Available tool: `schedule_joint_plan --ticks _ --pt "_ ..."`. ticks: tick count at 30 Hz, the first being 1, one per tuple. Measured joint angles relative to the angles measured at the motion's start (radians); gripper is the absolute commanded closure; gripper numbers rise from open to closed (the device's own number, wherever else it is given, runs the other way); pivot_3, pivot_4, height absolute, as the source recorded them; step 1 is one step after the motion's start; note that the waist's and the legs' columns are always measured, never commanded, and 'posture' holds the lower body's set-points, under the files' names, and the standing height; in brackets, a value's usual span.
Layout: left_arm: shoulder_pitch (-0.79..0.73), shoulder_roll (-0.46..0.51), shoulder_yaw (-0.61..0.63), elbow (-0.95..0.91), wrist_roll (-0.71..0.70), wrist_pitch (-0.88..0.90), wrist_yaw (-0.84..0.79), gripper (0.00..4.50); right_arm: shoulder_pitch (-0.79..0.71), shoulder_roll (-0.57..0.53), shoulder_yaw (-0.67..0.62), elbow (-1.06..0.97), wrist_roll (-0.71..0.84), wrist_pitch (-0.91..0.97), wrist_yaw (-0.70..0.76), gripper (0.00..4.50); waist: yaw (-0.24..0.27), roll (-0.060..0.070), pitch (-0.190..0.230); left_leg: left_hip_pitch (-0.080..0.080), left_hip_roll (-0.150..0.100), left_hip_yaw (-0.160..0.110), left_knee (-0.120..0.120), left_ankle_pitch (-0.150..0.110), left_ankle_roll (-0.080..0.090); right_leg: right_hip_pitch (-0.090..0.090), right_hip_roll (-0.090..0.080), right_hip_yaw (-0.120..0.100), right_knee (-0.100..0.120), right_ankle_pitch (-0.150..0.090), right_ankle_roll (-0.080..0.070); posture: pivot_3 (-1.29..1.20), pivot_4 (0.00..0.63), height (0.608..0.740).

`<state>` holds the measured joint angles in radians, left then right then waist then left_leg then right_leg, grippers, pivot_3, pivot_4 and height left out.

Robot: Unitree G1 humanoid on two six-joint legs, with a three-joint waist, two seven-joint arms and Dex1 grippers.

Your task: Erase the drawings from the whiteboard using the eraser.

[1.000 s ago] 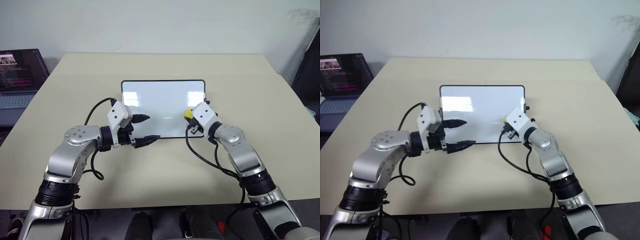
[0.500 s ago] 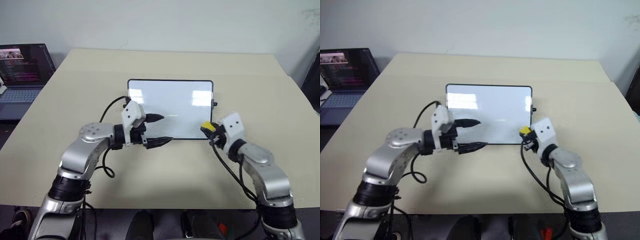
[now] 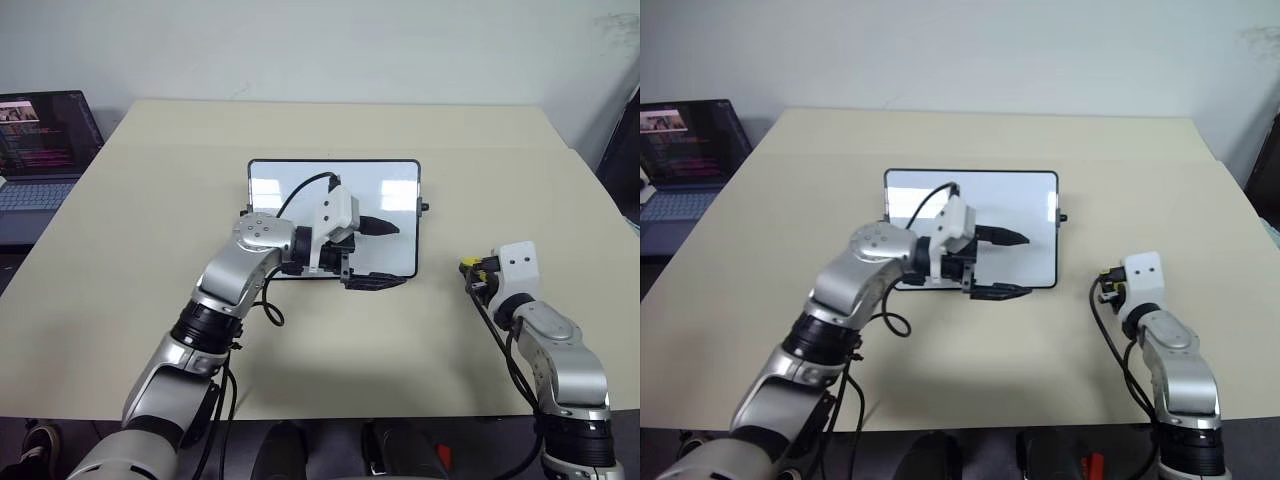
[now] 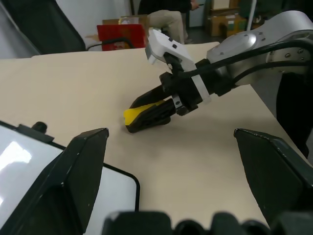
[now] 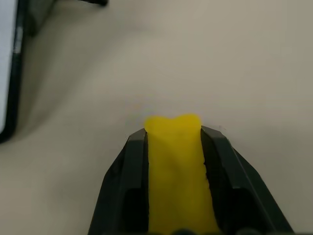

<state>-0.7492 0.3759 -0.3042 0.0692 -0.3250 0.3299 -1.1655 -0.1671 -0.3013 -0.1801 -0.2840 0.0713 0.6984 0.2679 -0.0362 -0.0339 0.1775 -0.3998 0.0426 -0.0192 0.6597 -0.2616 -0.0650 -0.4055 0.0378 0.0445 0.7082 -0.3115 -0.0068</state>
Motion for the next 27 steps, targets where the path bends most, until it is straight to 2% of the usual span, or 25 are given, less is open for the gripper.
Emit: schedule_joint_plan --ticks 2,4,5,7,12,19,23,27 --pt "-0.005 -0.021 -0.008 0.01 0.005 -0.01 -0.004 0.0 -0.016 0.004 -0.005 0.028 0.0 -0.025 -0.019 3.38 0.001 0.0 0.0 0.0 0.0 0.0 0.0 0.0 0.0 0.0 0.0 0.0 0.0 0.0 0.0 0.0 0.15 0.74" --pt "-0.01 -0.026 -0.012 0.016 0.016 -0.015 -0.007 0.0 -0.035 0.016 -0.019 0.055 0.005 -0.05 -0.039 2.67 0.0 0.0 0.0 0.0 0.0 0.001 0.0 0.0 0.0 0.0 0.0 0.001 0.0 0.0 0.0 0.0 0.15 0.74" --pt "-0.01 -0.026 -0.012 0.016 0.02 -0.017 -0.009 0.0 -0.044 0.02 -0.028 0.066 0.01 -0.061 -0.05 2.5 0.0 0.0 0.0 0.0 0.0 0.001 0.0 0.0 0.0 0.0 0.0 0.001 0.0 0.0 0.0 0.0 0.15 0.74" --pt "-0.01 -0.024 -0.012 0.017 0.024 -0.018 -0.021 0.0 -0.06 0.022 -0.035 0.084 0.011 -0.083 -0.067 1.86 0.001 0.0 0.0 0.0 0.0 0.001 0.0 0.0 0.0 0.0 0.0 0.0 0.0 0.0 0.0 0.0 0.15 0.74" --pt "-0.007 -0.019 -0.012 0.01 0.021 0.001 -0.027 0.0 -0.075 0.024 -0.036 0.12 0.032 -0.102 -0.075 0.03 0.003 0.0 0.0 0.0 0.0 0.001 0.0 0.0 0.0 0.0 0.0 0.001 0.001 0.0 0.0 0.0 0.15 0.74" --pt "0.042 0.001 -0.001 -0.039 0.018 0.02 -0.007 0.0 -0.081 0.032 -0.06 0.128 0.078 -0.167 -0.064 0.03 0.001 0.001 0.0 0.0 0.002 0.001 0.0 0.0 0.0 0.0 0.0 0.001 0.001 0.0 0.0 0.0 0.15 0.74" --pt "0.153 0.059 0.067 -0.138 0.006 0.074 0.056 0.0 -0.051 0.024 -0.02 0.009 0.114 -0.202 -0.002 0.03 -0.004 0.002 0.001 0.001 0.003 -0.003 0.0 0.0 0.0 0.0 0.0 0.001 0.002 0.0 0.0 0.0 0.15 0.74" --pt "0.306 0.104 0.165 -0.252 -0.021 0.147 0.157 0.0 0.048 0.011 0.02 -0.103 0.138 -0.214 0.046 0.03 0.003 0.002 0.001 0.001 0.004 -0.004 0.001 0.0 0.0 0.0 -0.002 0.0 0.003 -0.001 0.0 0.0 0.15 0.74"
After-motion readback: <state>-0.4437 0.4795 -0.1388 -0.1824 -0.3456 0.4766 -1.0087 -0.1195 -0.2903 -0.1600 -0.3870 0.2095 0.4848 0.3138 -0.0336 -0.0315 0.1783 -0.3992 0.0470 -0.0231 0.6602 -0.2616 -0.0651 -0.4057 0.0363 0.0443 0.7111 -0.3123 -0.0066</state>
